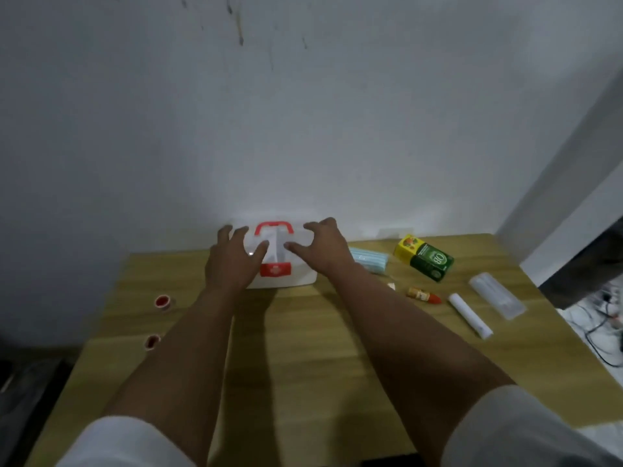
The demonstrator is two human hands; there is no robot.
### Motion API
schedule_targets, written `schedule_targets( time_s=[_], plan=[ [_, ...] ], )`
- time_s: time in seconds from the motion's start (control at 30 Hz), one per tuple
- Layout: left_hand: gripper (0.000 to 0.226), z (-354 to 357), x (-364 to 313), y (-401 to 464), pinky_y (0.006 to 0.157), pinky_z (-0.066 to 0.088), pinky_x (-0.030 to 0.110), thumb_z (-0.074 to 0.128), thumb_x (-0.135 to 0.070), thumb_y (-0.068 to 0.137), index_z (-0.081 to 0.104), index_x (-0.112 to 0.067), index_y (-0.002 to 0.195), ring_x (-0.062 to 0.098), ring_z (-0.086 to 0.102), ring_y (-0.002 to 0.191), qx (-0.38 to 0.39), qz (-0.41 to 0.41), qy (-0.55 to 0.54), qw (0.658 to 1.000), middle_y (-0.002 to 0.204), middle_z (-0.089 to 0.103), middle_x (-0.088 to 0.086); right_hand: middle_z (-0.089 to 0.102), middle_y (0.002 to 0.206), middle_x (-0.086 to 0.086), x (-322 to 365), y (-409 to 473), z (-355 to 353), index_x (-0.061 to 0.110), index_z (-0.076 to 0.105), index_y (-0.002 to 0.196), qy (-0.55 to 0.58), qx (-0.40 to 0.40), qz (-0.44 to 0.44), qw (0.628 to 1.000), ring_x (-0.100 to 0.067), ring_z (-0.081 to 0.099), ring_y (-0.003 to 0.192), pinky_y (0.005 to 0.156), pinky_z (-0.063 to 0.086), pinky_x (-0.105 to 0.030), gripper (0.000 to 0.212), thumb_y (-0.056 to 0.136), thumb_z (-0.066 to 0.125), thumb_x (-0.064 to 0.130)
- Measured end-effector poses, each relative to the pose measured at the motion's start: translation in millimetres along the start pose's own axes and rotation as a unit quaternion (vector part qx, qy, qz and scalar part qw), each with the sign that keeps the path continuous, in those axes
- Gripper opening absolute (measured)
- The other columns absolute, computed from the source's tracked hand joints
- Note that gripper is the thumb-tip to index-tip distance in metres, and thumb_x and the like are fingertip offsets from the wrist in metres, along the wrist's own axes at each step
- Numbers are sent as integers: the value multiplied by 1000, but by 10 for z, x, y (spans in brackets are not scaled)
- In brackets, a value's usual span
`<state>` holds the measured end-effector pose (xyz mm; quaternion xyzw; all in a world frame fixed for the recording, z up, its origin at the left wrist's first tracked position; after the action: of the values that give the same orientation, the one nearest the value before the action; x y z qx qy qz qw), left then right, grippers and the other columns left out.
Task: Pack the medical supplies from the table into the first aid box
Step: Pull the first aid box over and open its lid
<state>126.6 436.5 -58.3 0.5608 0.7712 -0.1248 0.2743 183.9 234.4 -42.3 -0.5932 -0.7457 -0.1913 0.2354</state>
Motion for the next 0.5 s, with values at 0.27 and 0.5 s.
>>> schedule_targets(
  time_s=[0.27,0.5],
  plan=[
    [71,11,64,-275,107,45,47,61,-64,92,57,-20,148,36,50,136,-57,22,-35,998,158,41,7,66,126,-11,57,-318,-9,4,65,125,-52,-47,-23,997,-27,61,120,89,49,-34,67,86,71,58],
    [71,-66,-3,-1074,106,45,47,61,-66,92,57,-21,149,33,49,139,-61,41,-18,997,158,42,9,65,102,-11,35,-1165,-41,6,61,104,-118,-71,-53,989,-28,65,99,71,42,-32,50,94,61,55]
  ],
)
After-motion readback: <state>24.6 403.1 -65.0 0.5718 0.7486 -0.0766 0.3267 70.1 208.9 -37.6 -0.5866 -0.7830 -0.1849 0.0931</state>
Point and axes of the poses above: each hand's wrist, its own y-axis towards the middle knuckle, its own z-axis out of the palm, x = y × z, the point moved 9 cm from there along y, towards the middle knuckle
